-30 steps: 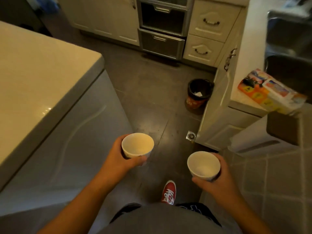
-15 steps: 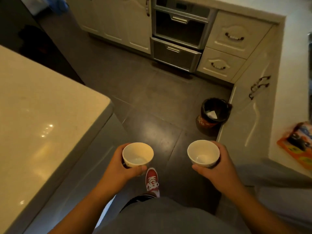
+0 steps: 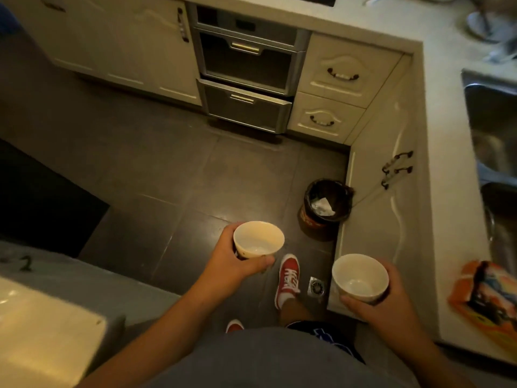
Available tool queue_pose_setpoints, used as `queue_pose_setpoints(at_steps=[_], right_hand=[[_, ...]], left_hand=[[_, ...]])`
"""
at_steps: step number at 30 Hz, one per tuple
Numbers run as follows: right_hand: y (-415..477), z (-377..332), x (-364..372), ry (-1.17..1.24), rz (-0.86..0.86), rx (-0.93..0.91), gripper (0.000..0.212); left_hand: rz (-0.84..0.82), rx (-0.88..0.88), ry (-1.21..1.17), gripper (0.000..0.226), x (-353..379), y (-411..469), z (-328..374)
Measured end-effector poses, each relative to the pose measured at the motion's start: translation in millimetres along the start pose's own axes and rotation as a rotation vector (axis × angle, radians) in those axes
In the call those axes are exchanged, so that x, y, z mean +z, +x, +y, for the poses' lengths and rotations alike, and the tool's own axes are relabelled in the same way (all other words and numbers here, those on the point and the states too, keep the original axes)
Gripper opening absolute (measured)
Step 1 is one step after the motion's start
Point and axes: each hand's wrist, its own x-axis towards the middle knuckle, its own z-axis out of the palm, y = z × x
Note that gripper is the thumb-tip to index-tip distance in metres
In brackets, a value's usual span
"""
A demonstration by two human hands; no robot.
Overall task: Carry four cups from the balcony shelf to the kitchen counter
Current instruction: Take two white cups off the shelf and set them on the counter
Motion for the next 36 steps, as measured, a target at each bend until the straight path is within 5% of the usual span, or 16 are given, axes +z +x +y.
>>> queue_pose_setpoints(at_steps=[12,20,24,36], right_hand=[[219.9,-71.5,0.6,0.000,-0.228,-0.064,0.089],[355.5,-171.1,104.4,-0.077,-0.560,-0.256,0.092],[402.1,-217.8,176.5,-0.095,-0.661,-0.322,0.090],[511.5,-320.1,285.0,-0.128,-0.653,-0.288,0.087]], left_hand=[[0.223,-0.061,-0.002,0.069,-10.7,145.2,56.0],[0.530,-0.185,-0.076,0.083,-80.2,160.9,69.7],[0.660,-0.199,-0.061,0.072,-133.3,192.1,60.2],[0.567,-0.093,-0.105,0.073,-312.2,340.5,113.8]])
